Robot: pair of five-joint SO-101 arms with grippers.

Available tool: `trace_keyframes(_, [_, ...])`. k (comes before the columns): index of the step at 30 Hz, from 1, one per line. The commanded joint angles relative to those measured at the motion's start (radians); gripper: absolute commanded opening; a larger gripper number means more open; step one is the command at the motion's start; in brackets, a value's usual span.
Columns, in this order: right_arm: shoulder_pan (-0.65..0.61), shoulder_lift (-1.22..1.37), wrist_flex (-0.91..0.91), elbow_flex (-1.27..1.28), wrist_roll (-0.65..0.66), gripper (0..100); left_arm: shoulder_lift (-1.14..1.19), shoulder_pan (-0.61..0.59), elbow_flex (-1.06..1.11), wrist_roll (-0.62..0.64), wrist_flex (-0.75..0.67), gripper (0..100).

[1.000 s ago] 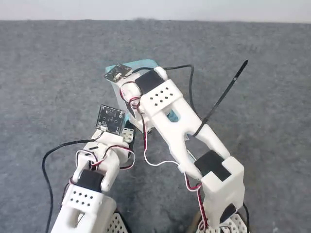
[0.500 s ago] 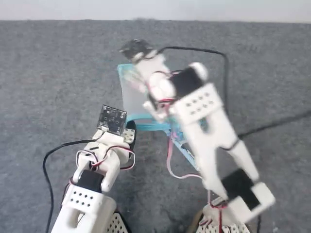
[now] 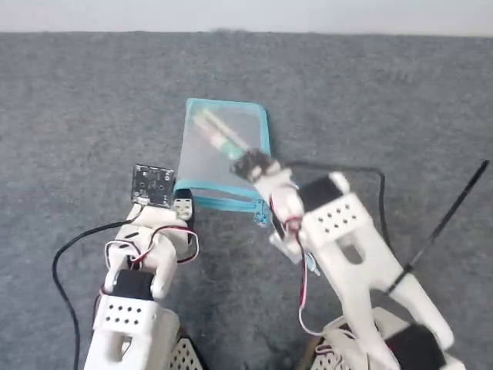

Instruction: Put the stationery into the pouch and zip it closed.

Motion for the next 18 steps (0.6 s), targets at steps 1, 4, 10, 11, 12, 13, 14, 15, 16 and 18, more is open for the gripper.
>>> trace_keyframes(1, [0.008,-0.082,-0.09,0.129,0.021,13.0,0.002,-0.011,-0.031,0.012,-0.026,1])
trace_keyframes(4, [0.016,-0.082,-0.16,0.21,0.021,13.1,0.002,-0.012,-0.03,0.012,-0.025,1])
trace_keyframes(10, [0.025,-0.082,-0.321,0.336,-0.054,13.1,0.002,-0.012,-0.024,0.011,-0.021,1])
trace_keyframes(11, [0.021,-0.082,-0.334,0.348,-0.046,13.1,0.002,-0.012,-0.024,0.011,-0.021,1])
trace_keyframes(12, [0.019,-0.082,-0.338,0.356,-0.04,13.1,0.002,-0.012,-0.024,0.011,-0.021,1])
trace_keyframes(13, [0.019,-0.082,-0.348,0.364,-0.041,12.8,0.002,-0.012,-0.024,0.011,-0.021,1])
trace_keyframes(14, [0.022,-0.082,-0.355,0.371,-0.041,12.7,0.002,-0.012,-0.024,0.011,-0.021,1])
trace_keyframes(15, [0.022,-0.082,-0.366,0.384,-0.041,12.7,0.002,-0.012,-0.024,0.011,-0.021,1])
trace_keyframes(16, [0.022,-0.082,-0.381,0.399,-0.041,12.7,0.002,-0.012,-0.024,0.011,-0.021,1])
trace_keyframes(18, [0.024,-0.082,-0.401,0.419,-0.041,12.6,0.002,-0.012,-0.024,0.011,-0.021,1])
